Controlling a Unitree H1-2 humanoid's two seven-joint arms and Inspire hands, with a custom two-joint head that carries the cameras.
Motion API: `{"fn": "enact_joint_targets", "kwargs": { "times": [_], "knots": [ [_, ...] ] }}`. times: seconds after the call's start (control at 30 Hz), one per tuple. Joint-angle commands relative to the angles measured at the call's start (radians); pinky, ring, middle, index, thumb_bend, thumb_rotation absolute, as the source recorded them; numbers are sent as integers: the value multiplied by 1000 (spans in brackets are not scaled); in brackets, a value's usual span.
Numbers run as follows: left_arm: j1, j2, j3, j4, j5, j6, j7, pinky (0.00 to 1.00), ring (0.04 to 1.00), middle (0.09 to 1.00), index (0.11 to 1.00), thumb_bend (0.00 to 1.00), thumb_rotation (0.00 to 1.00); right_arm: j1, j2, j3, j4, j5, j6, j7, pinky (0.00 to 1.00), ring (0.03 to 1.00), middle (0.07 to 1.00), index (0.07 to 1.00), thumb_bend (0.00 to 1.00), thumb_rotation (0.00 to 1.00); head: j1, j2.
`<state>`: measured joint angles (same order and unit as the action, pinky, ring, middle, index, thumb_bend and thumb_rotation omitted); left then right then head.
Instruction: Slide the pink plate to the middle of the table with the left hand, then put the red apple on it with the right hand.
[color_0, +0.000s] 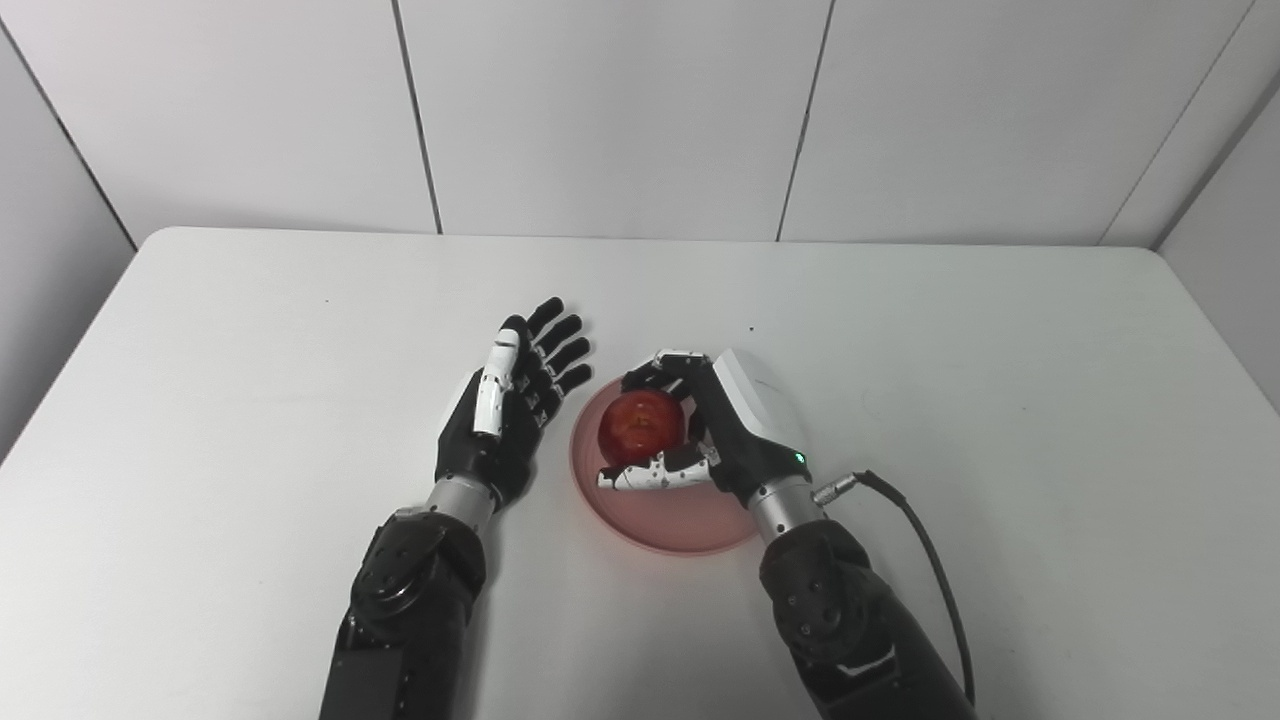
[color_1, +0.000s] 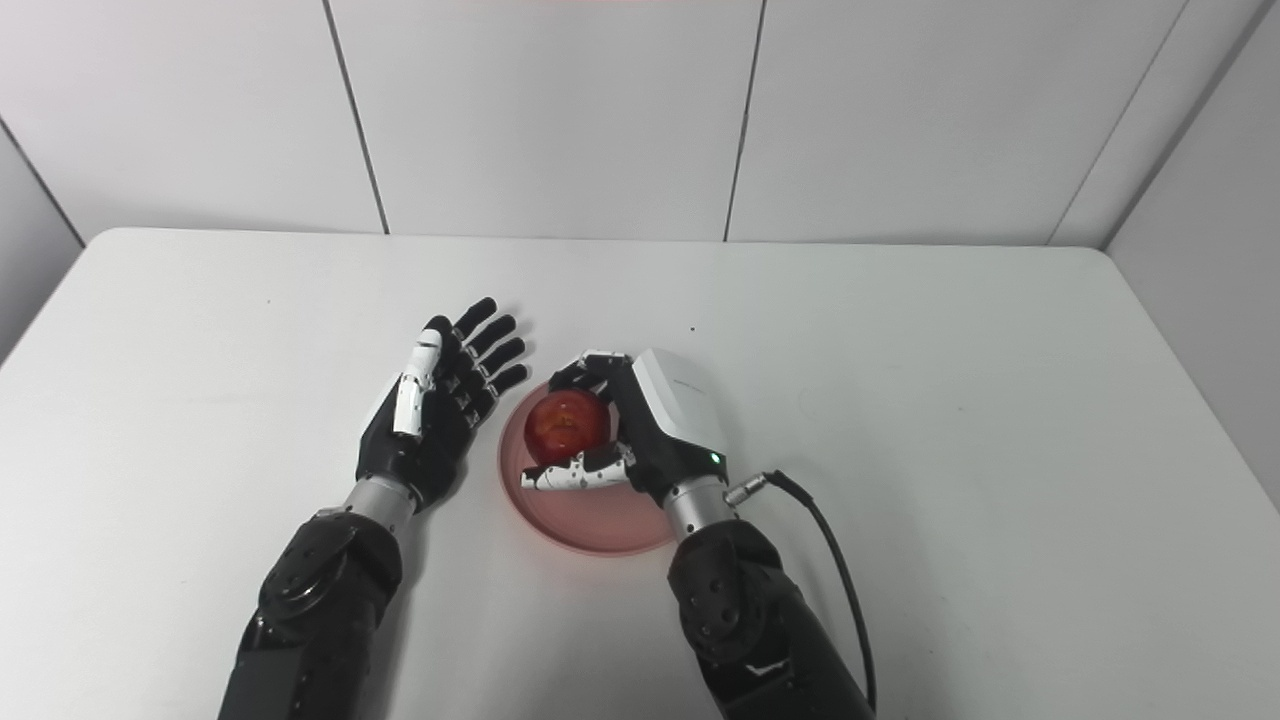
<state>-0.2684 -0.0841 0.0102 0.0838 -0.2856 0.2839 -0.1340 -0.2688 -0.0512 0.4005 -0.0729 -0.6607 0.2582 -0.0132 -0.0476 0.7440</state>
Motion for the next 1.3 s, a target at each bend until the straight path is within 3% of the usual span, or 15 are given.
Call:
{"fn": "enact_joint_targets", "kwargs": {
  "times": [0.0, 0.27, 0.47, 0.53, 0.63, 0.93, 1.27],
  "knots": [
    [-1, -7, -5, 3, 8, 9, 8, 880, 894, 900, 881, 371, 1000, -14, 2, 1, -5, -11, -48, -16, 237, 327, 431, 487, 516, 128, -1, 0],
    [-1, -7, -4, 5, 5, 9, 5, 882, 896, 901, 881, 376, 1000, -14, 2, 0, -5, -23, -48, -18, 225, 317, 426, 487, 517, 130, -1, -1],
    [-1, -3, -6, 0, 9, 15, 6, 884, 898, 903, 883, 375, 1000, -9, 7, -7, -37, -32, -17, 4, 301, 408, 505, 488, 522, 149, -1, 0],
    [-1, -4, -7, 0, 12, 15, 9, 879, 893, 898, 878, 373, 1000, -6, 6, -7, -48, -42, -10, 9, 333, 441, 537, 556, 852, 275, -2, 0],
    [-2, -6, -5, 2, 16, 13, 15, 871, 886, 892, 873, 368, 1000, -3, 6, -8, -62, -55, 4, 22, 344, 458, 559, 596, 972, 371, -2, 0],
    [-1, -4, -8, 3, 22, 11, 10, 876, 888, 895, 879, 371, 1000, 4, 5, -17, -75, -63, 2, 51, 391, 488, 579, 635, 1000, 404, -4, 1],
    [-1, -2, -7, 3, 22, 7, 9, 883, 892, 897, 882, 373, 1000, 5, 3, -26, -77, -52, -27, 49, 577, 662, 711, 712, 1000, 442, -6, 1]
  ]
}}
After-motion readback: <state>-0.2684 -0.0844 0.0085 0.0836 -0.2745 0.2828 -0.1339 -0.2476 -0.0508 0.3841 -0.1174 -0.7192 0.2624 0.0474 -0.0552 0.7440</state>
